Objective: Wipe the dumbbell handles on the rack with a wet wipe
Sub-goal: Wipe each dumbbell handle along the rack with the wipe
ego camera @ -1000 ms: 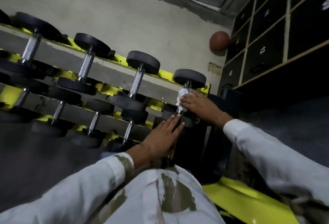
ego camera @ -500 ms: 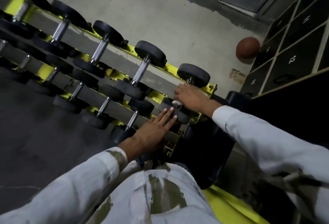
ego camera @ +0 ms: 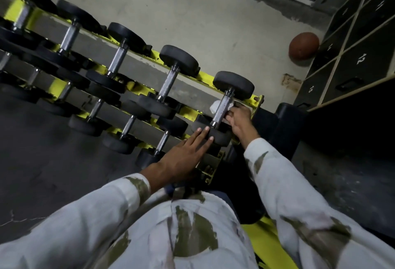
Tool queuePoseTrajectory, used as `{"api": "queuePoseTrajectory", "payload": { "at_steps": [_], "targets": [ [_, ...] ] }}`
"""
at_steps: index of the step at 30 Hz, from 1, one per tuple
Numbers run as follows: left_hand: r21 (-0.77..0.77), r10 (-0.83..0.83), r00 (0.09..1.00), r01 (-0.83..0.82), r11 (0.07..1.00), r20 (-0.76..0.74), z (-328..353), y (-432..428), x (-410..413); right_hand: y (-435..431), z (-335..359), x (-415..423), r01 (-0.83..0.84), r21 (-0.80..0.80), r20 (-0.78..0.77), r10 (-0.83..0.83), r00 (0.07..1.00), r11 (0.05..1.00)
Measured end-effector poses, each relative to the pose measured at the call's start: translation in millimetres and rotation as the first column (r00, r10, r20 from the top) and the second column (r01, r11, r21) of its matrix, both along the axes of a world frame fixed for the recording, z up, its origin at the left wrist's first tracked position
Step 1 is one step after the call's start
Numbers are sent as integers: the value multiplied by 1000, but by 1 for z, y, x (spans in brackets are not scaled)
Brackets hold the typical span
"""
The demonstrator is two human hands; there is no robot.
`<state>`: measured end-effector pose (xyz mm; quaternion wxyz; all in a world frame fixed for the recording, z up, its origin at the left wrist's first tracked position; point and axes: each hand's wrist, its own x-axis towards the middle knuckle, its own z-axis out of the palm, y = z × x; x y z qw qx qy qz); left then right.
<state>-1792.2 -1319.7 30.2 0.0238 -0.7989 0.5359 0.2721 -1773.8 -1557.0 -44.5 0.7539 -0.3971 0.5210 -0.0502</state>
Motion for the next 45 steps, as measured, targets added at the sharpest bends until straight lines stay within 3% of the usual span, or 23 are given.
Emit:
{"api": "queuePoseTrajectory", "payload": {
  "at_steps": [4,7,10,12,13,15,18,20,21,24,27,32,35,37,39,40,43,44,45],
  "targets": [
    [17,16,1000,-15,1000,-17,-2,-2,1,-4,-2,26,221,257,19,-233,972,941],
    [31,-15,1000,16,999,-20,-3,-1,3,-7,-1,29,314,269,8,-328,945,910],
    [-17,-37,999,37,999,-2,-11,4,7,8,3,29,456,61,52,-459,887,888],
    [-32,-44,999,44,999,-3,-15,6,8,22,4,27,392,-355,26,-410,912,849],
    [-37,-45,999,45,998,-10,-17,7,9,27,3,24,280,-563,-14,-348,937,778],
    [-44,-59,998,58,997,-30,-19,8,11,33,-2,14,-2,-848,-115,-181,977,530],
    [-62,-76,996,74,995,-43,-23,10,15,30,-3,1,-309,-950,-301,128,945,50],
    [-65,-88,995,85,994,-50,-24,11,17,19,-4,1,-443,-858,-502,245,829,-260],
    [-62,-100,994,97,993,-50,-24,12,19,14,-5,2,-487,-794,-588,259,766,-363],
    [-64,-127,990,123,990,-60,-23,13,23,7,-5,0,-550,-583,-786,242,569,-599],
    [-78,-126,990,121,990,-60,-26,13,23,7,7,8,-477,-342,-934,240,263,-810],
    [-76,-120,991,116,990,-55,-35,14,24,15,43,51,-526,6,-994,53,-97,-850],
    [-67,-114,991,109,992,-72,-34,14,23,41,42,59,-598,109,-921,146,-362,-794],
    [-64,-111,991,107,992,-76,-29,12,23,48,45,59,-618,120,-858,232,-458,-777],
    [-68,-112,992,108,992,-64,-27,11,22,40,56,64,-614,88,-857,255,-448,-784],
    [-64,-115,992,111,992,-57,-27,12,21,32,62,65,-614,57,-886,244,-395,-787],
    [-76,-106,994,103,992,-37,-32,14,19,9,73,58,-651,-106,-965,236,-117,-752],
    [-89,-99,995,97,991,-20,-34,15,18,9,73,49,-625,-143,-969,237,-70,-768],
    [-92,-94,996,93,991,-4,-36,14,17,14,69,39,-581,-157,-966,247,-78,-798]
  ]
}}
